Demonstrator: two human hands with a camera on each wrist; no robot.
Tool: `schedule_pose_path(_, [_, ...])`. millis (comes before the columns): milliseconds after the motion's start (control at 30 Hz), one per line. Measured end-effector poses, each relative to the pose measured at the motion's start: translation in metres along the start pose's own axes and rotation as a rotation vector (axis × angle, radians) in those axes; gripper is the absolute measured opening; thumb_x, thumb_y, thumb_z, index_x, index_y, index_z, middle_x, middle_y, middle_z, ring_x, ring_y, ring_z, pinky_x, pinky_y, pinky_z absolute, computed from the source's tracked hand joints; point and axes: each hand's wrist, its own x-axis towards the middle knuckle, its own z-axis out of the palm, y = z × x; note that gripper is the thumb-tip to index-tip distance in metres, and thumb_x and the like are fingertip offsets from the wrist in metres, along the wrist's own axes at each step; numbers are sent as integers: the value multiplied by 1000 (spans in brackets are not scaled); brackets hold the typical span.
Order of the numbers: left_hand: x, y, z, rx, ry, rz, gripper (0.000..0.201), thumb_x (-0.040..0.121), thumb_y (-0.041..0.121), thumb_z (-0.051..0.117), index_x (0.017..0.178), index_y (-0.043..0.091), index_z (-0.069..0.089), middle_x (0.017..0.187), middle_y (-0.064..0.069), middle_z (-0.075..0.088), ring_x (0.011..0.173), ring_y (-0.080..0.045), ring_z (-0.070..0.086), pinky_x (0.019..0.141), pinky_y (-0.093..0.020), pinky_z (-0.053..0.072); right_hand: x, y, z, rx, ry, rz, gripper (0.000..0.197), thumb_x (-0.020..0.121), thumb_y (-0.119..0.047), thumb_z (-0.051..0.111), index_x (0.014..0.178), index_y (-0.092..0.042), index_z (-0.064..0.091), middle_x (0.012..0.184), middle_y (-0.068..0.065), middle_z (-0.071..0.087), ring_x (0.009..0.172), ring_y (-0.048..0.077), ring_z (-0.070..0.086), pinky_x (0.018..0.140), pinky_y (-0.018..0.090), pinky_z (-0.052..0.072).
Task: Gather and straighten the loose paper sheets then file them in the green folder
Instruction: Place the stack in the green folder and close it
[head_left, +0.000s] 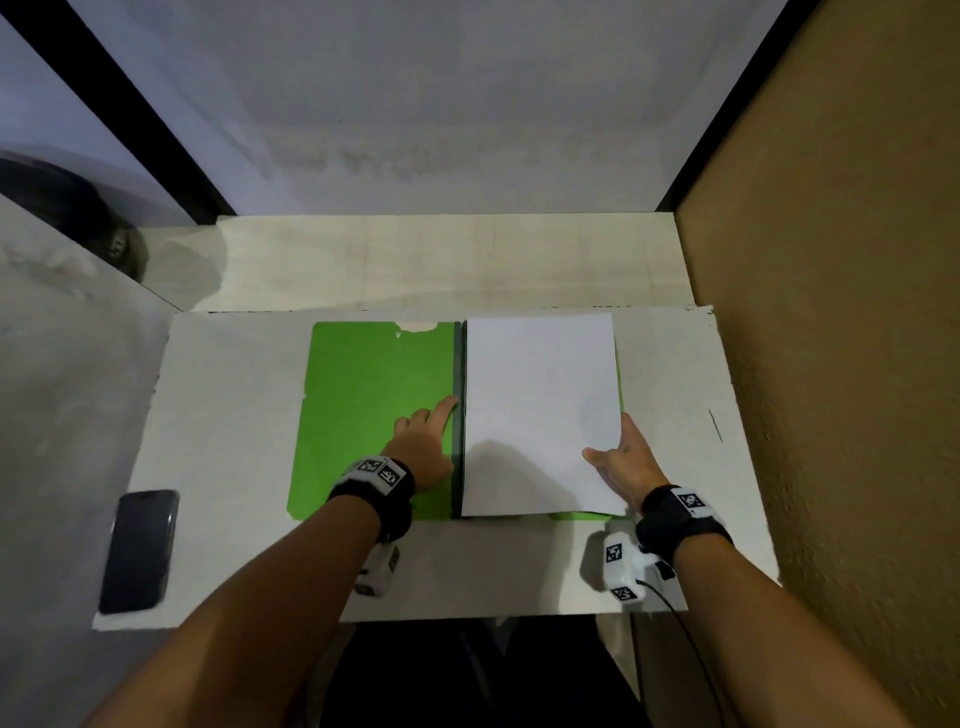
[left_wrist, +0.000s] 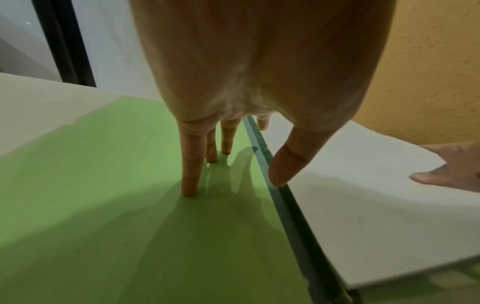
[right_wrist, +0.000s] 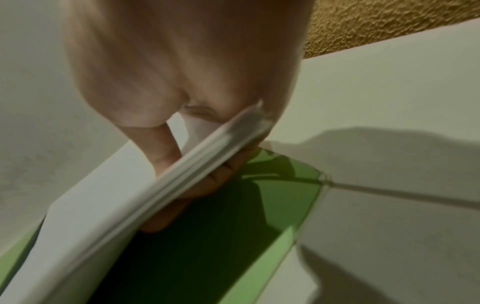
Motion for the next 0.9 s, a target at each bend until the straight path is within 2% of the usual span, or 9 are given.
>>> schedule_pose_path(100, [0, 0, 1, 50, -4, 24, 92, 74, 4, 52, 154, 36, 19, 136, -17, 46, 121, -41, 42, 96, -50, 47, -18, -23, 11, -59, 30, 19, 68, 83, -7, 67, 144, -25, 44, 143, -4, 57, 132, 21, 53, 116, 49, 40])
schedule_pose_path(233, [-1, 1, 5, 144, -53, 38, 88, 72, -1, 49, 146, 40, 28, 148, -20, 34, 132, -44, 34, 94, -49, 50, -24, -32, 15, -144, 46, 35, 64, 88, -7, 63, 145, -22, 38, 141, 0, 55, 128, 24, 53, 111, 47, 44])
schedule_pose_path(433, [-1, 3, 9, 259, -84, 39, 84, 74, 3, 52, 145, 42, 32, 156, -22, 21, 138, -46, 27, 92, -45, 52, -24, -36, 18, -254, 99, 48, 63, 85, -18, 62, 142, -19, 35, 106, -3, 59, 100, 23, 59, 92, 41, 53])
schedule_pose_path(500, [0, 4, 12, 286, -84, 39, 82, 74, 5, 52, 146, 40, 33, 155, -23, 22, 136, -46, 28, 89, -44, 52, -24, -35, 18, -295, 126, 52, 65, 85, -22, 66, 141, -17, 32, 101, -1, 58, 91, 22, 59, 83, 39, 54])
schedule_pose_path(567, [1, 6, 15, 297, -88, 22, 81, 75, 5, 52, 146, 39, 33, 154, -23, 21, 136, -46, 28, 87, -42, 52, -26, -35, 16, -317, 151, 64, 68, 85, -24, 67, 141, -19, 30, 98, -3, 59, 86, 18, 59, 81, 38, 54])
schedule_pose_path(633, [2, 6, 16, 300, -87, 11, 80, 76, 5, 52, 146, 40, 32, 154, -23, 20, 136, -46, 27, 86, -42, 51, -28, -39, 11, -372, 173, 85, 67, 85, -31, 67, 141, -22, 31, 97, -8, 59, 86, 18, 59, 80, 36, 51])
schedule_pose_path(733, [3, 5, 17, 308, -74, 10, 79, 76, 6, 52, 145, 39, 32, 152, -22, 22, 133, -45, 30, 85, -42, 52, -31, -43, 5, -517, 237, 59, 63, 82, -47, 61, 136, -25, 38, 112, 3, 56, 99, 30, 60, 86, 41, 52])
schedule_pose_path(833, [4, 7, 17, 312, -91, -7, 78, 78, 8, 50, 146, 41, 31, 156, -22, 18, 136, -45, 26, 92, -45, 50, -33, -42, 3, -655, 233, 0, 47, 88, -40, 55, 134, -32, 46, 126, 9, 49, 114, 33, 54, 92, 44, 50])
schedule_pose_path(900, [7, 6, 12, 275, -129, -22, 79, 78, 10, 50, 146, 44, 29, 159, -21, 15, 141, -45, 22, 98, -48, 47, -35, -42, 4, -734, 188, 7, 38, 93, -37, 50, 130, -28, 56, 132, 10, 47, 124, 34, 47, 98, 43, 47])
